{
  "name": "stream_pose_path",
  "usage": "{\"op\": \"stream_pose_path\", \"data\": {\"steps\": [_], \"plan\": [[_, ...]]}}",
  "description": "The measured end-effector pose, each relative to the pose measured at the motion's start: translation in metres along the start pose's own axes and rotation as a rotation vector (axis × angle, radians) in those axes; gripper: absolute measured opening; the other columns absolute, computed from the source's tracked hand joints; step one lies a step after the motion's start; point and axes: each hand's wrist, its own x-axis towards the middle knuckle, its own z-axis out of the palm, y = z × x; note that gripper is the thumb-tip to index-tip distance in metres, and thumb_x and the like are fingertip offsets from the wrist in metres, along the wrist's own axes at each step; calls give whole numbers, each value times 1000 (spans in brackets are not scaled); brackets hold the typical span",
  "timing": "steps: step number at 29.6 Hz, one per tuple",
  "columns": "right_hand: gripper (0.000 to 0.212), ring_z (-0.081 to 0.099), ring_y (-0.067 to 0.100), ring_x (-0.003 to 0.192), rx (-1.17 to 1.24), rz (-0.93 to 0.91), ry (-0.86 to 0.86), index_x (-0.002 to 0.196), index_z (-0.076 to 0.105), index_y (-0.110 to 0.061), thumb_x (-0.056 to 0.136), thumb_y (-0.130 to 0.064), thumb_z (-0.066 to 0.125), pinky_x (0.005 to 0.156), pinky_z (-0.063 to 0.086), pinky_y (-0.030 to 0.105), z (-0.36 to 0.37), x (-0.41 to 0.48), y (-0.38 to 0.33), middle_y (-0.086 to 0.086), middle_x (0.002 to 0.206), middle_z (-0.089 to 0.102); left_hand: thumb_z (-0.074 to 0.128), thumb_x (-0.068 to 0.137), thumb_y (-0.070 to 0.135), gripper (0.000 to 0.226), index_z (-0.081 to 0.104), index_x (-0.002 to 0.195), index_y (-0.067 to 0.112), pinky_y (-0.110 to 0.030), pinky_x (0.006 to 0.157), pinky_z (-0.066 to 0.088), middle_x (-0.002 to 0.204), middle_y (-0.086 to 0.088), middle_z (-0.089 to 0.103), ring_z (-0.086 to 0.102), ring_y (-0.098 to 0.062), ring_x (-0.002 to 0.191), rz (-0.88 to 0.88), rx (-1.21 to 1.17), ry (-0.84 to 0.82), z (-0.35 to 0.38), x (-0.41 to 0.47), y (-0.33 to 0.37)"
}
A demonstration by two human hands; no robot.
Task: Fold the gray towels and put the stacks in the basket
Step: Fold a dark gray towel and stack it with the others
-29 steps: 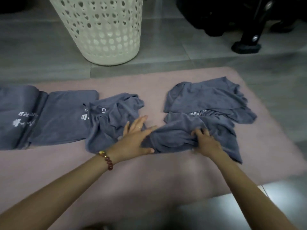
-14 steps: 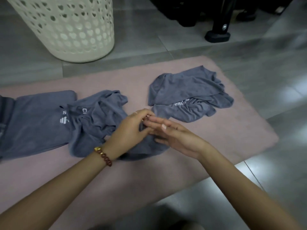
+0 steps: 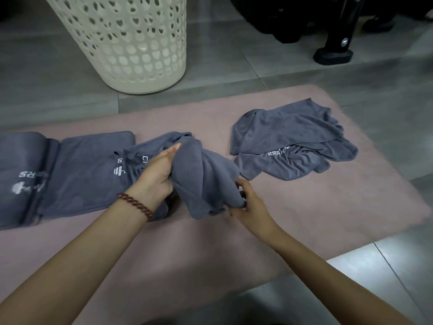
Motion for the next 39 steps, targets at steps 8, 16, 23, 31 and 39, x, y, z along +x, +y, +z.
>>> {"op": "stream_pose_path", "data": {"steps": [8, 16, 23, 31, 39], "plan": [[26, 60, 26, 111, 585, 193, 112, 116, 59, -8, 100, -14, 40, 97, 47, 38, -34, 21, -34, 13, 117, 65, 51, 86, 54, 58, 55, 127, 13, -46, 84, 55, 120, -8, 64, 61, -24, 110, -89, 41, -232, -2, 4, 6], [26, 65, 14, 91, 838, 170, 293, 112, 57, -21, 101, -31, 36, 76, 56, 32, -81, 35, -58, -3, 103, 68, 55, 93, 16, 7, 61, 92, 13, -20, 68, 51, 80, 4, 69, 62, -9, 77, 254, 299, -125, -17, 12, 4], [29, 49, -2, 43, 502, 199, 671, 69, 46, -19, 95, -30, 53, 39, 38, 13, -106, 36, -37, -8, 57, 53, 48, 98, 24, 9, 51, 90, 21, -27, 78, 52, 93, 2, 62, 60, -10, 84, 437, 80, 139, -48, 25, 24], [16, 57, -4, 60, 226, -3, 652, 73, 60, -16, 82, -24, 71, 62, 46, 16, -110, 41, -29, -12, 65, 62, 47, 98, 23, 16, 47, 82, 27, -15, 73, 45, 84, 11, 53, 50, 1, 76, 655, 333, 359, -64, 32, 27], [16, 52, -5, 65, -193, -101, 195, 77, 58, -22, 90, -12, 60, 62, 39, 9, -109, 30, -9, -12, 70, 59, 47, 98, 21, 17, 48, 82, 28, -10, 69, 44, 84, 12, 53, 49, 2, 76, 636, 383, 421, -77, 40, 27]]}}
